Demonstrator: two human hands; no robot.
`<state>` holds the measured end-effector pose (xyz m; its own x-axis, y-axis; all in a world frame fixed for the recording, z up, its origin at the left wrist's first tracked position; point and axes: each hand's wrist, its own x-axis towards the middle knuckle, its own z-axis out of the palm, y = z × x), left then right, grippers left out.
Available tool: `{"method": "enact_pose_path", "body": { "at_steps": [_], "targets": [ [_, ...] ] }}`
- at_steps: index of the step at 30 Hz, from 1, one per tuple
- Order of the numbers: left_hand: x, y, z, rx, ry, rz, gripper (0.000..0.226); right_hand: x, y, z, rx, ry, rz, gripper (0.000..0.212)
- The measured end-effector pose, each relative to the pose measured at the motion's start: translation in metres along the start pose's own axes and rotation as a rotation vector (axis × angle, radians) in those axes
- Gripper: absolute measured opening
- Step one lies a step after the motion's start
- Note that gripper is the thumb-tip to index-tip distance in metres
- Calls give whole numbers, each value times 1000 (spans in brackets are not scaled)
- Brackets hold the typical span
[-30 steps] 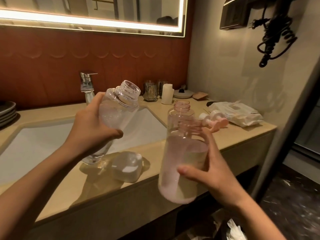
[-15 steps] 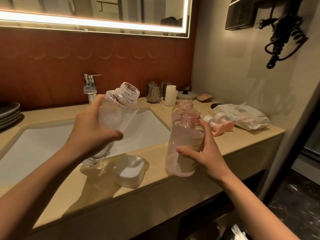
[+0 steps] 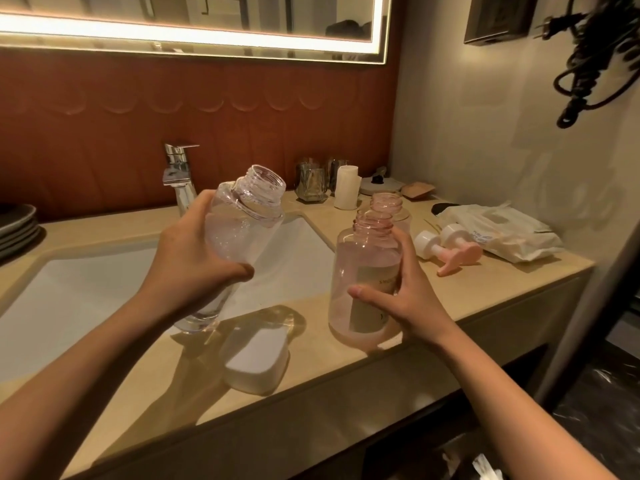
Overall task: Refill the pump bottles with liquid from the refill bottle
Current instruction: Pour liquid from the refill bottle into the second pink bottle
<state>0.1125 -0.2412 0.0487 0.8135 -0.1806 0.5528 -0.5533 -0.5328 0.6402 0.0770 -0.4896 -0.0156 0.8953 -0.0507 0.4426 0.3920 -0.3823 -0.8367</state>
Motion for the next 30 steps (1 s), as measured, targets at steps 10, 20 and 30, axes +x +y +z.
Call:
{"method": "enact_pose_path", "body": {
  "at_steps": [10, 20, 30],
  "targets": [
    [7, 2, 7, -23, -11, -7, 75, 23, 19, -22, -9, 38, -15, 92],
    [21, 6, 24, 30, -23, 37, 78, 18, 24, -17, -141, 59, 58, 112],
    [30, 21, 48, 126, -34, 131, 76, 14, 25, -20, -195, -8, 1, 96]
  ]
}}
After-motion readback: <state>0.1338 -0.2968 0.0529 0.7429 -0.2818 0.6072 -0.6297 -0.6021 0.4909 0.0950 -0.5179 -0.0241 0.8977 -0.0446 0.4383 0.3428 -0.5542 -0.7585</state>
